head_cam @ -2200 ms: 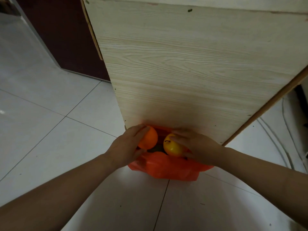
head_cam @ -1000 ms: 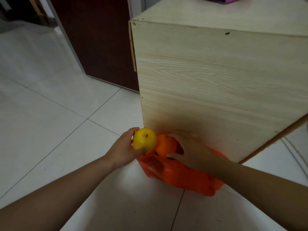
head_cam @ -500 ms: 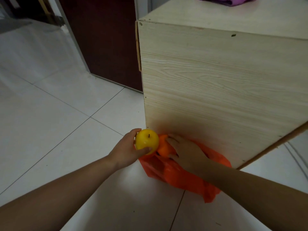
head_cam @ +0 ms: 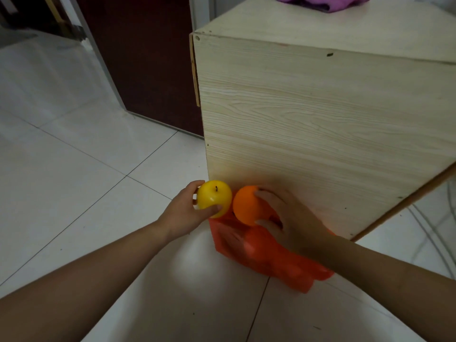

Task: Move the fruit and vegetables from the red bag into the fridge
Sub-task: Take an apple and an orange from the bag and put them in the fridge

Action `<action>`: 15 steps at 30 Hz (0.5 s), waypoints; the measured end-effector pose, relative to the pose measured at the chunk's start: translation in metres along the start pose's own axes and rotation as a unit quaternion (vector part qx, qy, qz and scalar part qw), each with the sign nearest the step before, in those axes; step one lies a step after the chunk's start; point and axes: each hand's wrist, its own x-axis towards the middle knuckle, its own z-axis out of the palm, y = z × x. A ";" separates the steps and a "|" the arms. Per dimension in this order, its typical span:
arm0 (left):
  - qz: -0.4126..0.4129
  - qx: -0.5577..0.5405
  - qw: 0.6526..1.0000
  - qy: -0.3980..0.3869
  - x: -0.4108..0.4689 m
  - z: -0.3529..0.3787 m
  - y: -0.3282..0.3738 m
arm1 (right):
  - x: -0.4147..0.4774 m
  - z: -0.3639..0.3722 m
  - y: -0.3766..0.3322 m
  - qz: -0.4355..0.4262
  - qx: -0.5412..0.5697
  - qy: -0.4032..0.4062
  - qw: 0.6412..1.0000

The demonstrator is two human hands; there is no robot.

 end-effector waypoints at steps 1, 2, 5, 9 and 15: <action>0.000 -0.015 1.000 0.000 0.001 0.001 0.002 | 0.002 -0.004 -0.001 -0.002 0.012 0.015 1.000; -0.004 -0.030 1.000 0.001 0.001 0.002 0.003 | 0.003 -0.005 -0.001 -0.007 0.022 0.033 0.999; -0.036 -0.058 0.998 0.003 0.001 0.005 0.003 | 0.005 -0.002 0.002 -0.019 0.042 0.058 0.997; -0.053 -0.070 0.996 0.010 -0.004 0.004 0.001 | 0.005 0.007 0.004 -0.004 0.074 0.055 0.996; -0.059 -0.085 0.995 0.009 -0.009 0.004 0.007 | 0.013 0.003 0.003 0.043 0.115 0.064 0.990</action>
